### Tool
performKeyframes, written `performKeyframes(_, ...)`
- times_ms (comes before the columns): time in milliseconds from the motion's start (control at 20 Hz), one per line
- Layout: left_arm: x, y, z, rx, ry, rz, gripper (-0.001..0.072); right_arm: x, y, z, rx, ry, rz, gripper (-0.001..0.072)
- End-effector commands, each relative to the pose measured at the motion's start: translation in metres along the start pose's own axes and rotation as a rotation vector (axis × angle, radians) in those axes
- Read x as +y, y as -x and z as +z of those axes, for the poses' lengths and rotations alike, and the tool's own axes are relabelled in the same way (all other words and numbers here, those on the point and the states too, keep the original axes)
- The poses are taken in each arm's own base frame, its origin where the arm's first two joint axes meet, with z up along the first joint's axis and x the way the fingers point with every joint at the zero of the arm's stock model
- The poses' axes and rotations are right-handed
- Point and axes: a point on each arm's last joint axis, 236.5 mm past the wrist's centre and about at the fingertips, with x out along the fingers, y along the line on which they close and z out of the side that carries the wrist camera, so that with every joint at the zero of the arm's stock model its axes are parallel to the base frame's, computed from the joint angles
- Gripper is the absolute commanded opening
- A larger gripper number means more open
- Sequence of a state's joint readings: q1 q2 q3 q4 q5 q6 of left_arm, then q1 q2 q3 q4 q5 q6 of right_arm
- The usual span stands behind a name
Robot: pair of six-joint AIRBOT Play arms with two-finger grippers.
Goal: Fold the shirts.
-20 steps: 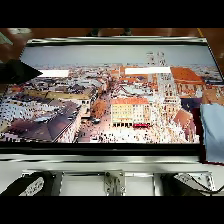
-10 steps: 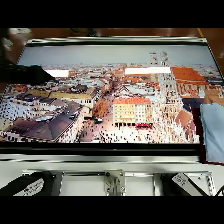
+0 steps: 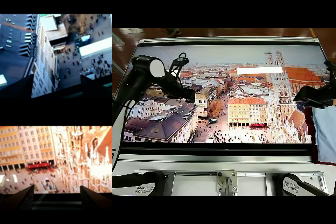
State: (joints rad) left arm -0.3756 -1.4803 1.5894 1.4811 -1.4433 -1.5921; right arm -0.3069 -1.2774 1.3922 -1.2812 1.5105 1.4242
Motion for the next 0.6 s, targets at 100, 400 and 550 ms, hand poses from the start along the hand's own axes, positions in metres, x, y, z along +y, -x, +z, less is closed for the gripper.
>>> performKeyframes(100, 0.0067, -0.0092, 0.0048, 0.010, -0.010, 0.050, 0.0719, 0.0318, -0.0134, -0.0097, 0.067, 0.064, 0.018, 0.0686)
performKeyframes(400, 0.0056, -0.0093, 0.0071, 0.000, -0.013, 0.049, 0.0719, 0.0320, -0.0133, -0.0096, 0.067, 0.062, 0.020, 0.0686)
performKeyframes(550, 0.0056, -0.0093, 0.0090, -0.008, -0.013, 0.048, 0.0719, 0.0319, -0.0133, -0.0096, 0.067, 0.062, 0.020, 0.0686)
